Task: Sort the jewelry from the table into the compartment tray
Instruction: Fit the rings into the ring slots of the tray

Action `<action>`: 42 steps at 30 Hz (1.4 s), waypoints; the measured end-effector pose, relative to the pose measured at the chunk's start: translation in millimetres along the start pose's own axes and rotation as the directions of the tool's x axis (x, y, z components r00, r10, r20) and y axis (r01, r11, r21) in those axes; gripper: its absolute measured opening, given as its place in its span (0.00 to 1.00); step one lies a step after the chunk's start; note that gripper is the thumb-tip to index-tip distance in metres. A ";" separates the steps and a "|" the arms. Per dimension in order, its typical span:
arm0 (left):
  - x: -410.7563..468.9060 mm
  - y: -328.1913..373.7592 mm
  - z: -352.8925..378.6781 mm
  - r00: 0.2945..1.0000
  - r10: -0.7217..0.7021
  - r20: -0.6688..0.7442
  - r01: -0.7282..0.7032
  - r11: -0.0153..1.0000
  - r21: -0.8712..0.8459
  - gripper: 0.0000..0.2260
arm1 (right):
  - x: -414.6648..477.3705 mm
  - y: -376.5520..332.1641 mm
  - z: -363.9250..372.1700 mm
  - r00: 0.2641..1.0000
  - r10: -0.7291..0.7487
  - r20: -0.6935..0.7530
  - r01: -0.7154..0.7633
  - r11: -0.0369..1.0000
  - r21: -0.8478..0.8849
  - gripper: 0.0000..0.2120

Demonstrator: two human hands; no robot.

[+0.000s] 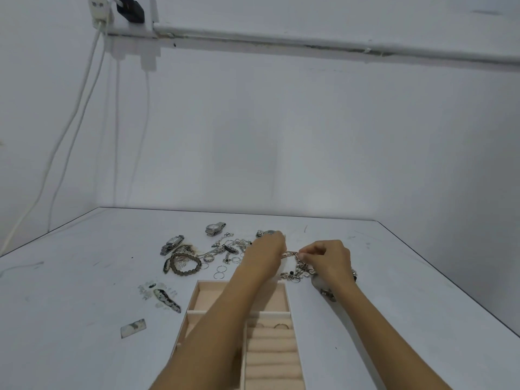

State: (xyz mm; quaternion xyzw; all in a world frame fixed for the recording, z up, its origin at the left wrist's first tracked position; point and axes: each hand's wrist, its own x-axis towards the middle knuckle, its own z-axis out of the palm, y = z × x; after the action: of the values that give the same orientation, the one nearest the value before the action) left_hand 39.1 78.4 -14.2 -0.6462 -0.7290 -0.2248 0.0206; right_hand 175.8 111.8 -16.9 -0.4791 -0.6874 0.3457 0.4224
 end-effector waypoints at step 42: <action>-130.1 -44.0 -54.2 0.918 0.104 -0.382 -0.302 0.807 -0.507 0.04 | -109.9 -16.0 -28.1 0.801 -0.344 0.489 0.433 0.898 -0.078 0.07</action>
State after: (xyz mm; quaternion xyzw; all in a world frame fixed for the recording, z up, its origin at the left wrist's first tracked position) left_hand 4.5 -65.0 -20.5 -0.6512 -0.5428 -0.5300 -0.0200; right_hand 215.8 4.5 -18.9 -0.2678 -0.8809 0.2899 0.2613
